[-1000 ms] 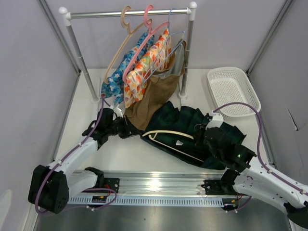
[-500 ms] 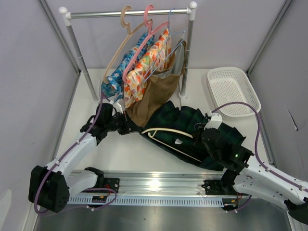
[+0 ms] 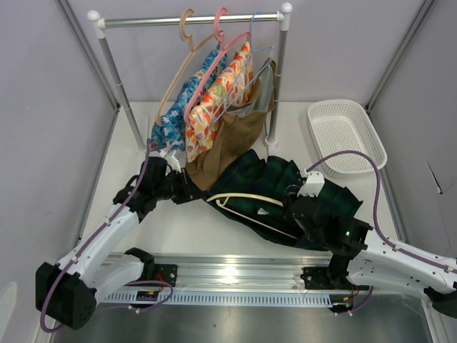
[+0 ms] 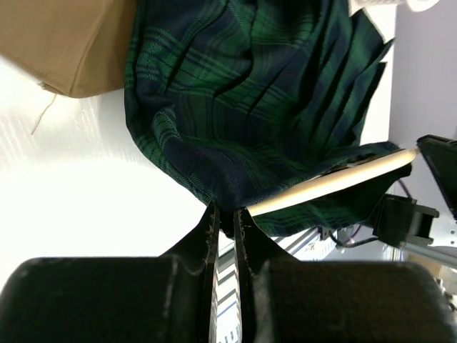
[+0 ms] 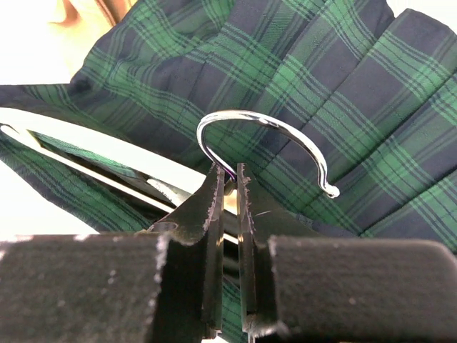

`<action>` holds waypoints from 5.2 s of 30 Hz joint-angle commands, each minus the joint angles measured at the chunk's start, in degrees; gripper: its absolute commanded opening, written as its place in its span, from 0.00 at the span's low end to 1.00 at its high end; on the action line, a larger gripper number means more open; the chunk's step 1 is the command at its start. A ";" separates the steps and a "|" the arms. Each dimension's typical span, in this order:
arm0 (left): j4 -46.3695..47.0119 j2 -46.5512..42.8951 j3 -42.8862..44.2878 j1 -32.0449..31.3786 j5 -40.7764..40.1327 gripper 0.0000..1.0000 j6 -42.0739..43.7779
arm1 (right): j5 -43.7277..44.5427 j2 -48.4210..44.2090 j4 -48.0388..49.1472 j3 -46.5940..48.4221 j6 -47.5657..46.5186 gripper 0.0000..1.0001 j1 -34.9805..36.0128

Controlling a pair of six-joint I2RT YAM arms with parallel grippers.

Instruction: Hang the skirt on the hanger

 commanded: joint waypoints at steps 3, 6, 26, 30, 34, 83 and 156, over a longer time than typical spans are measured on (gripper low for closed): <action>-0.71 -9.13 -1.68 -0.01 -5.90 0.00 -4.42 | 8.80 -0.33 -5.18 1.80 -2.65 0.00 3.48; -1.33 -12.47 -3.26 -0.01 -5.99 0.00 -6.01 | 9.59 0.46 -3.52 1.89 -3.88 0.00 6.03; -3.44 -7.48 -0.19 -1.33 -6.00 0.00 -4.69 | 32.86 9.16 -6.33 5.50 -3.61 0.00 22.81; -3.00 -5.45 2.53 -3.09 -6.52 0.00 -4.96 | 36.74 11.09 -5.96 6.11 -2.13 0.00 26.77; -3.00 -4.31 4.46 -4.93 -7.22 0.00 -5.66 | 38.76 14.69 -6.93 6.90 -0.46 0.00 27.83; -25.06 1.05 34.17 -17.15 -13.55 0.00 -3.64 | 39.65 4.94 1.94 7.60 -16.44 0.00 22.91; -20.41 5.28 37.69 -20.14 -11.18 0.22 2.16 | 18.56 2.66 8.36 26.67 -26.74 0.00 18.25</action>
